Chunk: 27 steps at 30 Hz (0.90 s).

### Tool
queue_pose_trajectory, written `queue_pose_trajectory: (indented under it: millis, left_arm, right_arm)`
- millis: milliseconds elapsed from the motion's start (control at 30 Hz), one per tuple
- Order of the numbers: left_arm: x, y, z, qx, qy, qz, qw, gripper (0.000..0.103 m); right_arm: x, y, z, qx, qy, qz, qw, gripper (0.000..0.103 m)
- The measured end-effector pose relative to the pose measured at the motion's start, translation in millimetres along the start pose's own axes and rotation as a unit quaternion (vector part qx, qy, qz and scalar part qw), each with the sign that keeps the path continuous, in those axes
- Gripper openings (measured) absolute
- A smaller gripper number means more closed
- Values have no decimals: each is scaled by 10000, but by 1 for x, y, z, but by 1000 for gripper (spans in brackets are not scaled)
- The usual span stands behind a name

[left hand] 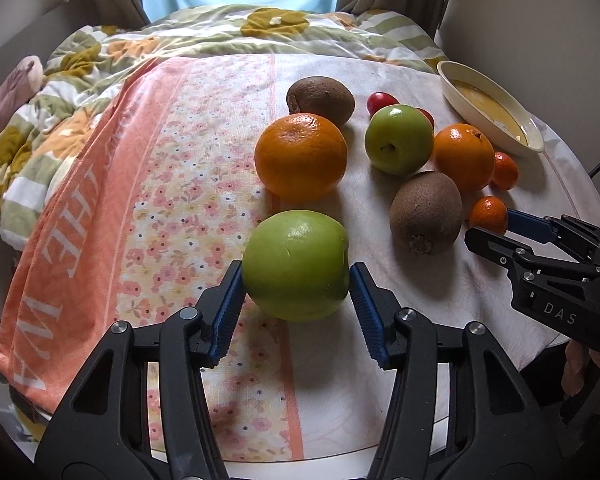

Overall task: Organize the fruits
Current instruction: 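Grasp the large green apple with the left tool while the right tool grasps a tangerine, then carry the green apple into the duck bowl and open the left tool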

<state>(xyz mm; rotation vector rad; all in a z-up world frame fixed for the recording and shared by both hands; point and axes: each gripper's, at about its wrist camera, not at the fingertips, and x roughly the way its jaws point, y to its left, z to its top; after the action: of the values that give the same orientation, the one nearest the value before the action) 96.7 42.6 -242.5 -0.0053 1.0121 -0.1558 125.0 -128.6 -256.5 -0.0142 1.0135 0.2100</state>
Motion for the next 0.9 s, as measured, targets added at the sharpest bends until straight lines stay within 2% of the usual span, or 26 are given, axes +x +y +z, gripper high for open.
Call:
queue_pose_trajectory:
  millis: [67,100,533,733,900]
  left_arm:
    - [0,0,-1,21,-13,11,10000,52]
    - [-1,0,-1,29,-20,23,10000,52]
    - [-17,-2,1,59,-219,31,9997,52]
    - [-42,-8,17,177,-417,-69,9990,52]
    - [-72,-18,44,432,-682,-295,9963,52]
  right_arm:
    - [2,1,0,-1,34,45,10000,38]
    - [3,1,0,-5,41,37,10000,35]
    - [-13,10,0,-34,-148,33,9999,35]
    - [-43,10,7,67,-315,-43,9995,34]
    - [-83,7,20,333,-600,-218,9974,34]
